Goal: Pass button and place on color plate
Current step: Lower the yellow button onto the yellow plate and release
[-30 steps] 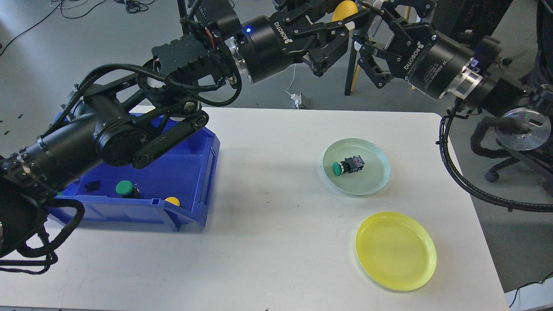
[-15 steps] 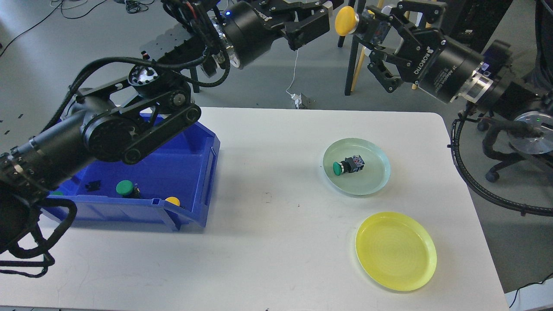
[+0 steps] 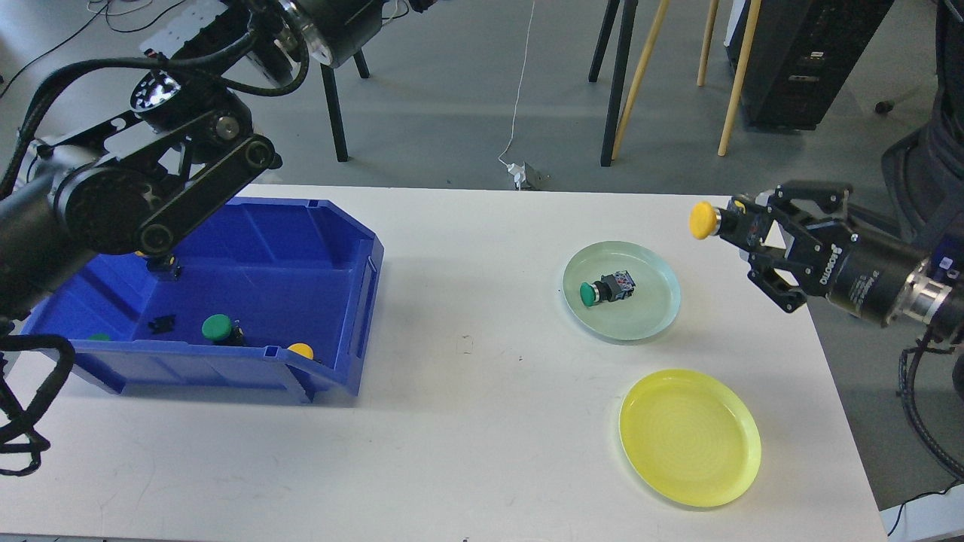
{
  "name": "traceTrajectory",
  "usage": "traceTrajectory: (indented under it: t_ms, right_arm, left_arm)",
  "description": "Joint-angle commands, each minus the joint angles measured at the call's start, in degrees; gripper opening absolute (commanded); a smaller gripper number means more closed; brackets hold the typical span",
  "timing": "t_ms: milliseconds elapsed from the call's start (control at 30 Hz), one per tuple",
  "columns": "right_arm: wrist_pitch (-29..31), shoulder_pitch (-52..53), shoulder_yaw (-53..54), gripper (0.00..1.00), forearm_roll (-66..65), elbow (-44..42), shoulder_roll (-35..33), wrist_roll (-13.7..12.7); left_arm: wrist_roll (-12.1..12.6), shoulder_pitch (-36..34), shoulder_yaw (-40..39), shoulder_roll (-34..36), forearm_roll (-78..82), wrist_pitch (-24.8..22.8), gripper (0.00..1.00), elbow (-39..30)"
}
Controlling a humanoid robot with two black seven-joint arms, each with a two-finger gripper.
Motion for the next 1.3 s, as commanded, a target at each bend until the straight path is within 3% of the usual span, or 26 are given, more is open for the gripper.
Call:
traceTrajectory:
  t_ms: [0,367,568,801,1068,1202,1269]
  right_arm:
    - [-0.27,-6.46,-0.21,0.23,-4.16,-0.14,0.28,0.01]
    - [-4.92,-12.28,-5.84,0.3,-9.79,-1.98,5.46,0.36]
    - [-6.24,-12.28,-6.63,0.56,-10.06,-3.65,7.92,0.28]
    - [-6.25,-12.19,-5.93,0.76,-9.88,-3.22,7.58,0.36]
    - [-5.9,-11.4,-4.26,0.85,-9.71,-2.95,5.82,0.45]
    - [-5.63,-11.4,5.12,0.9,-9.71,-3.3,5.29,0.54]
    - [-5.81,-11.4,10.92,0.93,-9.79,-3.39,5.73,0.54]
  left_arm:
    - [0.15,-0.32,-0.62,0.0,-1.65,0.02,0.98,0.0]
    - [0.06,-0.32,-1.58,0.35,-1.74,0.2,0.98,-0.09]
    - [0.06,-0.32,-2.11,0.44,-1.74,0.2,0.98,-0.17]
    - [0.06,-0.32,-2.11,0.53,-1.74,-0.07,0.98,-0.17]
    - [0.15,-0.23,-2.11,1.06,-1.83,-0.15,0.98,-0.17]
    - [0.85,0.12,-1.94,1.06,-3.14,-0.59,0.99,-0.09]
    - [2.42,0.29,-1.85,1.14,-3.94,-0.77,0.99,0.0]
